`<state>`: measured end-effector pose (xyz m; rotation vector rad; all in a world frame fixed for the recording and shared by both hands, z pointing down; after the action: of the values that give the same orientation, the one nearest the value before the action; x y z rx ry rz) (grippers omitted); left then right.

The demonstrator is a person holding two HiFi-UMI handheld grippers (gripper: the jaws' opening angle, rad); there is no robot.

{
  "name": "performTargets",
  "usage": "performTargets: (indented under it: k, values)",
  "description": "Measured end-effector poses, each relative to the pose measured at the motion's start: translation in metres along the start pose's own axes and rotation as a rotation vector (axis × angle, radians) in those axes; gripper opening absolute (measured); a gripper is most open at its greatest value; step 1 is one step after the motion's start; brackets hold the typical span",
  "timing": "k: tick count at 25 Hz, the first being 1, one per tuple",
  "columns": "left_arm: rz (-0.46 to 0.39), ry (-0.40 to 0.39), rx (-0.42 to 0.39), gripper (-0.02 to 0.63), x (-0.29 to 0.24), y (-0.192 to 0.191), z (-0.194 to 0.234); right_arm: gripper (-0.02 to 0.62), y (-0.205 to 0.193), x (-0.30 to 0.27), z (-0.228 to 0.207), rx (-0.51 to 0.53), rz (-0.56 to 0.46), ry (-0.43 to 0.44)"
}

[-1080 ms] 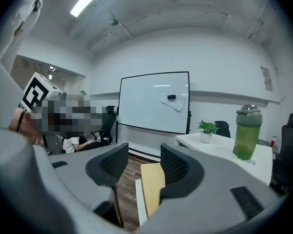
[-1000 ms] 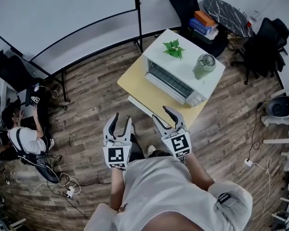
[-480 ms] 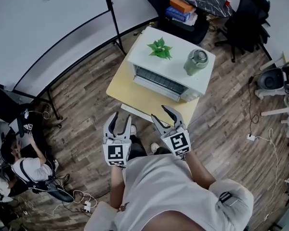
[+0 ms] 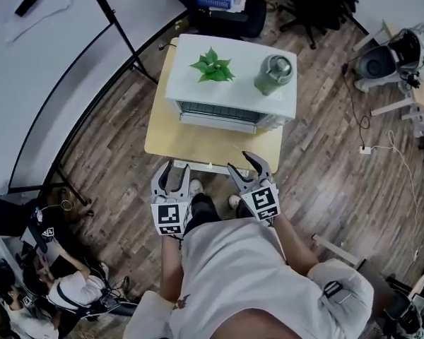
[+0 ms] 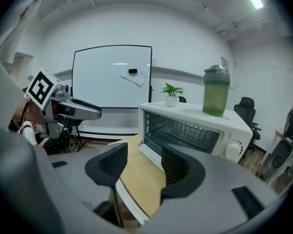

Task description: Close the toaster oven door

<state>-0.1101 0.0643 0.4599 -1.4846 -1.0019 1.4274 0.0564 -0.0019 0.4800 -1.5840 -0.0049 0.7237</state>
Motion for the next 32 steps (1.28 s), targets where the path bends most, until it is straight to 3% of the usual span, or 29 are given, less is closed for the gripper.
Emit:
performTargets:
  k: [10, 18, 24, 32]
  values:
    - [0.134, -0.161, -0.037, 0.195, -0.042, -0.060, 0.017, 0.231, -0.063, -0.007, -0.013, -0.151, 0.126, -0.210]
    - [0.242, -0.230, -0.048, 0.206, -0.067, -0.115, 0.026, 0.240, -0.129, -0.007, -0.021, -0.307, 0.237, -0.332]
    - [0.326, -0.259, -0.050, 0.213, -0.078, -0.153, 0.029, 0.256, -0.170, -0.011, -0.020, -0.412, 0.300, -0.349]
    - [0.430, -0.248, -0.059, 0.225, -0.089, -0.197, 0.029, 0.267, -0.212, -0.021, -0.020, -0.469, 0.380, -0.305]
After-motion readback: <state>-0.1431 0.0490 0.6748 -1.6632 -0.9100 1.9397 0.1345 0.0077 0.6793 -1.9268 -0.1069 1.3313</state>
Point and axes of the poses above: the fingertips, and each gripper's own axes: x backward along the fingers, z to its left, y out of its top, the point moved 2 cm from there along x, backward along the fingers, and after that the axes turned 5 degrees about y, right-handed, at the moved point
